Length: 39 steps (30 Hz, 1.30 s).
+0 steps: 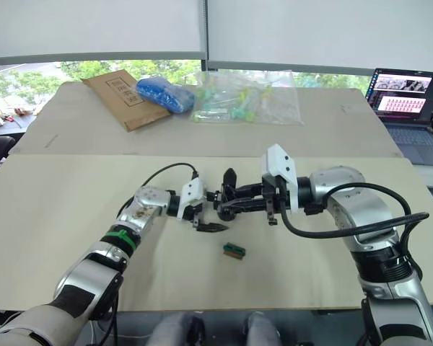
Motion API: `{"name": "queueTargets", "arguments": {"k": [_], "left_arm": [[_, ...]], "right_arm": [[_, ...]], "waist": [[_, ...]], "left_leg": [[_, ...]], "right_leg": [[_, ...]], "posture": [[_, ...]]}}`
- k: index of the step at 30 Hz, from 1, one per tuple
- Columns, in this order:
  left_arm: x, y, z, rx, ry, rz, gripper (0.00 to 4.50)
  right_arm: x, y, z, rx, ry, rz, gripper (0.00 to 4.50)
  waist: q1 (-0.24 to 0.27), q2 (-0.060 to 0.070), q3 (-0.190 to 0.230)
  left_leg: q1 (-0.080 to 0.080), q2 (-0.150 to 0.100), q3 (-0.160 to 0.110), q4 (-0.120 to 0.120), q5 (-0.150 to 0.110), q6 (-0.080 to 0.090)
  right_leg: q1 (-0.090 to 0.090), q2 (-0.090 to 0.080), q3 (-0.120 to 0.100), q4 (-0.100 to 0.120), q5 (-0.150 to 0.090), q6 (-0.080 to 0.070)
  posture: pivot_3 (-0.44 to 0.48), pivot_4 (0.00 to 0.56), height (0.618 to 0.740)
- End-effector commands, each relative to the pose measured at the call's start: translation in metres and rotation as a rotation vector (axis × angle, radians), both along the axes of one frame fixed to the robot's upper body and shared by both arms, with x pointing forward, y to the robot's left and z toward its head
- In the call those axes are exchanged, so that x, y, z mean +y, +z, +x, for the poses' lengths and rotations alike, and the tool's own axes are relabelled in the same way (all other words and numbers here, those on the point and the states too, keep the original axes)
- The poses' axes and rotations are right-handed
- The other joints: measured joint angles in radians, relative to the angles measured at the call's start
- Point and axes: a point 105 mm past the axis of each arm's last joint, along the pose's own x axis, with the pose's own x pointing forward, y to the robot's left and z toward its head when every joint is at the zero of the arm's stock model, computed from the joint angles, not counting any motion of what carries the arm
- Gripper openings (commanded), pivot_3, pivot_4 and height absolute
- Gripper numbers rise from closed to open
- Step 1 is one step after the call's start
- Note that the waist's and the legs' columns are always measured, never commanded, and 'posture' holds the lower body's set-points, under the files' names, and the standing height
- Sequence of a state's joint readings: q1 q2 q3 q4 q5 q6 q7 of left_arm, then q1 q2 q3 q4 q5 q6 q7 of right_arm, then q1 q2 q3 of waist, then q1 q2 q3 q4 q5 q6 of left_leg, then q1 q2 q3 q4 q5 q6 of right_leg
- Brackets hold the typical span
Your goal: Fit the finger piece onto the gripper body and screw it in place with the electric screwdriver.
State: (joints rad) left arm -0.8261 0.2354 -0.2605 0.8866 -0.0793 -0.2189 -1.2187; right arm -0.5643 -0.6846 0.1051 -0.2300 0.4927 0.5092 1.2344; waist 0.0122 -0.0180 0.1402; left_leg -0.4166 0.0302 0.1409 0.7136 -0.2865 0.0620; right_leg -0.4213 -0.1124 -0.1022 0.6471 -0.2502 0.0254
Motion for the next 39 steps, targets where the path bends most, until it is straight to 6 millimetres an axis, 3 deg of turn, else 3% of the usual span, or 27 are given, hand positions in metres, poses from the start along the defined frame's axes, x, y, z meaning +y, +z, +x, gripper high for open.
{"name": "queueTargets", "arguments": {"k": [1, 5, 8, 11, 19, 39], "left_arm": [[-0.005, 0.011, 0.004, -0.050, -0.004, -0.021, 4.50], [-0.006, 0.010, 0.003, -0.049, -0.010, -0.020, 4.50], [-0.003, 0.006, 0.001, -0.058, -0.020, -0.001, 3.69], [-0.001, 0.002, 0.001, -0.050, -0.014, 0.003, 2.29], [-0.004, 0.002, -0.001, -0.055, -0.018, -0.004, 2.29], [-0.002, 0.003, 0.000, -0.061, -0.004, -0.011, 2.29]], "right_arm": [[0.004, 0.010, -0.006, -0.077, 0.030, 0.033, 0.39], [0.007, 0.007, -0.004, -0.077, 0.039, 0.052, 0.39], [0.011, 0.006, 0.001, -0.106, 0.064, 0.078, 0.39], [0.015, 0.001, 0.009, -0.110, 0.085, 0.097, 0.39], [0.023, -0.016, 0.032, -0.104, 0.078, 0.094, 0.39], [0.016, -0.054, 0.039, 0.022, 0.035, 0.045, 0.39]], "waist": [[-0.001, 0.000, 0.000], [-0.001, 0.000, 0.000], [-0.001, 0.000, 0.000], [-0.002, 0.000, 0.000], [-0.002, 0.000, 0.000], [-0.006, 0.000, 0.000]], "left_leg": [[0.000, 0.000, 0.000, 0.000, 0.000, 0.000], [0.000, 0.000, 0.000, 0.000, 0.000, 0.000], [0.000, 0.000, 0.000, 0.000, 0.000, 0.000], [0.000, 0.000, 0.000, 0.000, 0.000, 0.000], [0.001, 0.000, 0.000, 0.000, 0.000, 0.000], [0.002, 0.000, 0.000, 0.000, 0.000, 0.000]], "right_leg": [[0.000, 0.000, 0.000, 0.000, 0.000, 0.000], [0.000, 0.000, 0.000, 0.000, 0.000, 0.000], [0.000, 0.000, 0.000, 0.000, 0.000, 0.000], [0.000, 0.000, 0.000, 0.000, 0.000, 0.000], [0.001, 0.000, -0.001, 0.000, 0.000, 0.000], [0.002, 0.000, -0.001, 0.000, 0.000, 0.000]], "posture": [[0.000, 0.150, 0.740], [0.000, 0.150, 0.740], [0.000, 0.150, 0.740], [0.000, 0.150, 0.740], [0.000, 0.150, 0.740], [0.000, 0.150, 0.740]]}}
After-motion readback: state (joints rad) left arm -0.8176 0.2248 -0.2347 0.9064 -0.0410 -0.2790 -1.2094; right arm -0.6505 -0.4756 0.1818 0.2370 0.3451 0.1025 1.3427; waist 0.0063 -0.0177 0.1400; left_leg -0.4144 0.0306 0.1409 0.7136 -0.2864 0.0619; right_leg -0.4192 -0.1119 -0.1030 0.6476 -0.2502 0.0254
